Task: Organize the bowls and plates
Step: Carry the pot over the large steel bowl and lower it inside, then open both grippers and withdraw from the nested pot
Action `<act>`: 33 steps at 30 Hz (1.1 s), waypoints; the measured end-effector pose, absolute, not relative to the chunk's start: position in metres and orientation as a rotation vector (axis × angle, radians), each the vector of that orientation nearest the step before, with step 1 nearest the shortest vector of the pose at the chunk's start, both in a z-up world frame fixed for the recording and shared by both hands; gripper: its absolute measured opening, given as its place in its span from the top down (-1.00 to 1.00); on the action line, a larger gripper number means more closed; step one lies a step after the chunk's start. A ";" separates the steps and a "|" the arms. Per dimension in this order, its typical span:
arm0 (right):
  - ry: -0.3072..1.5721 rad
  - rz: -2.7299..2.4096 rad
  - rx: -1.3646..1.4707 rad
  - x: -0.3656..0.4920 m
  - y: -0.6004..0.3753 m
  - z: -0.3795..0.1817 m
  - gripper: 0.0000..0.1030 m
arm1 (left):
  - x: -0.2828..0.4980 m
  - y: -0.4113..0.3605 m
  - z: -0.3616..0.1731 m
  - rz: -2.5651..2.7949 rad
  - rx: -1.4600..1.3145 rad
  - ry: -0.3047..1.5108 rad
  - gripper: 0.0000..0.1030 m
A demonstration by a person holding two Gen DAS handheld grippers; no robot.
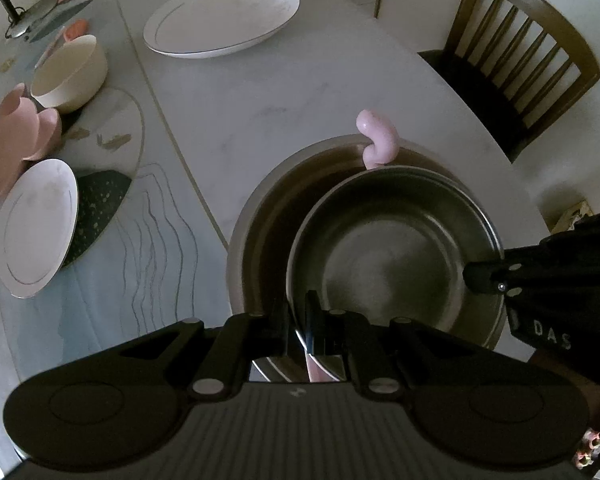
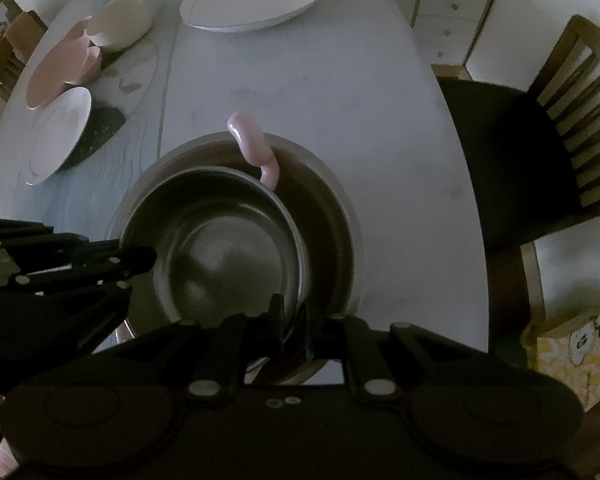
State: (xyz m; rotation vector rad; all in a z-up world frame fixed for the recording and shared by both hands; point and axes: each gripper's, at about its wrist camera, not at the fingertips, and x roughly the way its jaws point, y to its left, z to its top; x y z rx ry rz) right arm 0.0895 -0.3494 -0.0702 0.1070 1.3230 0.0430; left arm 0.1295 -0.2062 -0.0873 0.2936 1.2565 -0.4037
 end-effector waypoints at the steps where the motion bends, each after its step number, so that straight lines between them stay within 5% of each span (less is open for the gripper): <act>1: 1.323 0.044 0.109 0.090 -0.350 -0.070 0.78 | 0.130 -0.206 -0.088 -0.404 0.293 1.258 0.87; 13: 1.334 0.067 0.090 0.093 -0.351 -0.069 0.73 | 0.133 -0.199 -0.091 -0.422 0.262 1.268 0.87; 33: 1.252 0.109 0.054 0.099 -0.342 -0.040 0.34 | 0.128 -0.176 -0.060 -0.475 0.192 1.177 0.81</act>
